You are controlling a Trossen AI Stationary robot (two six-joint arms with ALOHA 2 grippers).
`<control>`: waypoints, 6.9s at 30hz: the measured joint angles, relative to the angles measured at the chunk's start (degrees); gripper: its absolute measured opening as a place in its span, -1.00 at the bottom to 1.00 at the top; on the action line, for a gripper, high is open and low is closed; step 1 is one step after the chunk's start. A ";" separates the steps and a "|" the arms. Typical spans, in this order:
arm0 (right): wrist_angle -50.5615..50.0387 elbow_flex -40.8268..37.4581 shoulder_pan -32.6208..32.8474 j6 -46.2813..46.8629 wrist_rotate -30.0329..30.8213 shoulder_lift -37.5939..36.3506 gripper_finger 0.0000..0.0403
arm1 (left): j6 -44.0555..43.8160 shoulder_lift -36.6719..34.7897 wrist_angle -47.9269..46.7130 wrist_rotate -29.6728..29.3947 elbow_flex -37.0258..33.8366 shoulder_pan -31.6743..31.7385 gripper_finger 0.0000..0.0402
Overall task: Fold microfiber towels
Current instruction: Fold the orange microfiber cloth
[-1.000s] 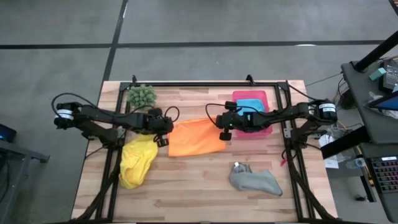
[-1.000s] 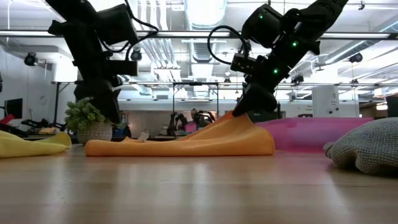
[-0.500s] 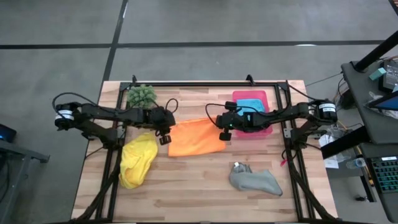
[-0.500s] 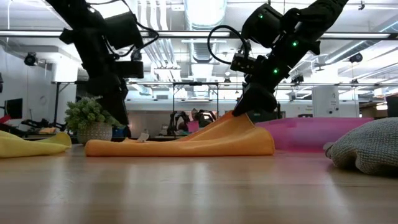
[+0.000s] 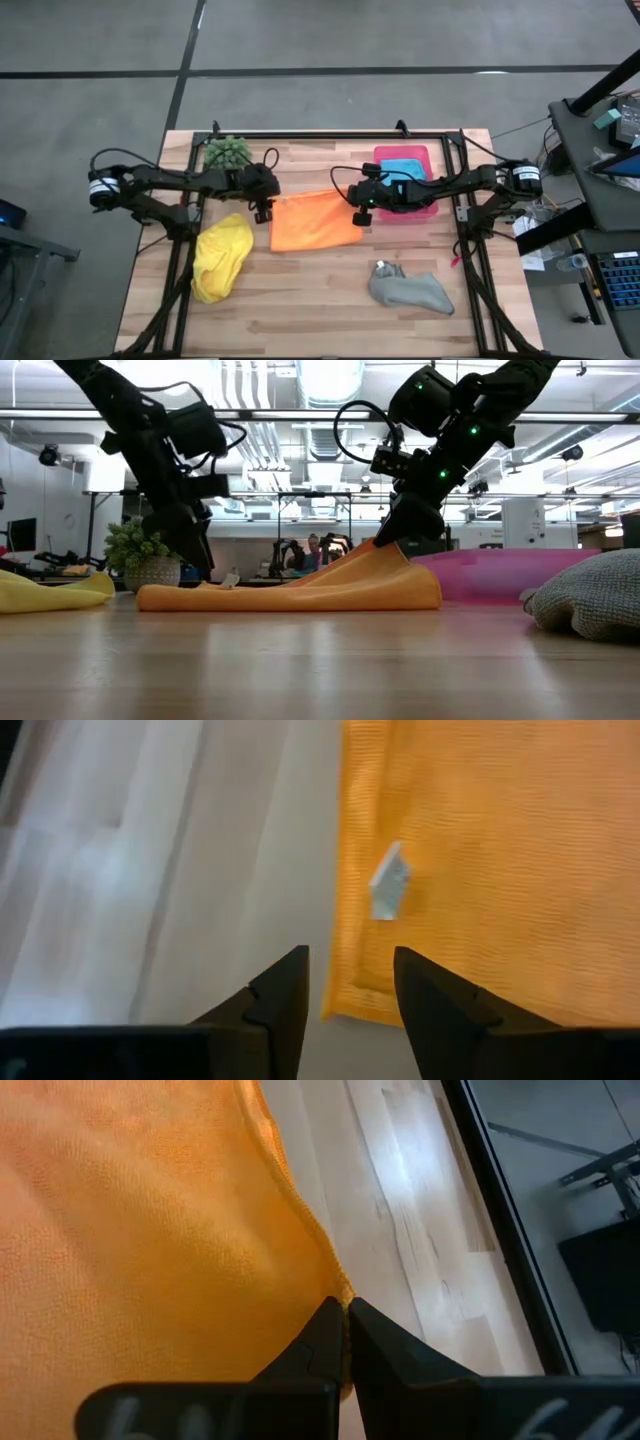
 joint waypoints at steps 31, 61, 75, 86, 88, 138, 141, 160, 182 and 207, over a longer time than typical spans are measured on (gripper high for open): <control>-0.02 0.00 0.00 0.11 0.00 -0.02 -0.96 | -4.33 4.13 10.43 5.86 -5.90 2.32 -0.64; 2.67 0.00 0.00 0.00 0.02 0.10 -0.96 | -3.06 -10.33 1.42 0.78 -5.84 1.41 -1.00; 4.66 -0.02 -0.61 -2.32 4.36 4.07 -0.96 | -4.53 -4.21 3.39 -2.22 -6.10 1.45 -1.00; 4.60 -0.02 -0.61 -3.24 4.46 4.07 -0.90 | -5.54 0.45 5.51 -2.35 -5.77 1.45 -1.00; 4.56 -0.02 -0.74 -3.01 4.47 4.07 -0.82 | -6.05 0.52 5.45 -2.45 -5.77 1.45 -1.00; -0.44 -0.02 1.22 38.82 -21.98 -5.01 -0.32 | -29.24 10.44 14.87 1.12 -2.80 -19.52 -0.31; -0.57 -0.02 1.22 40.81 -21.95 -4.39 -0.32 | -30.34 10.75 12.57 0.71 -2.50 -20.66 -0.31; 2.13 0.00 1.55 52.99 -20.67 3.13 -0.01 | -33.11 1.55 -1.35 1.19 -3.01 -22.35 -0.31; -18.69 17.18 0.26 53.34 -15.43 16.27 0.35 | -33.11 4.28 -0.50 0.40 -3.11 -22.30 -0.31; -9.39 20.15 1.05 54.21 -22.96 21.44 0.32 | -33.05 4.48 -0.23 -0.11 -3.11 -22.33 -0.31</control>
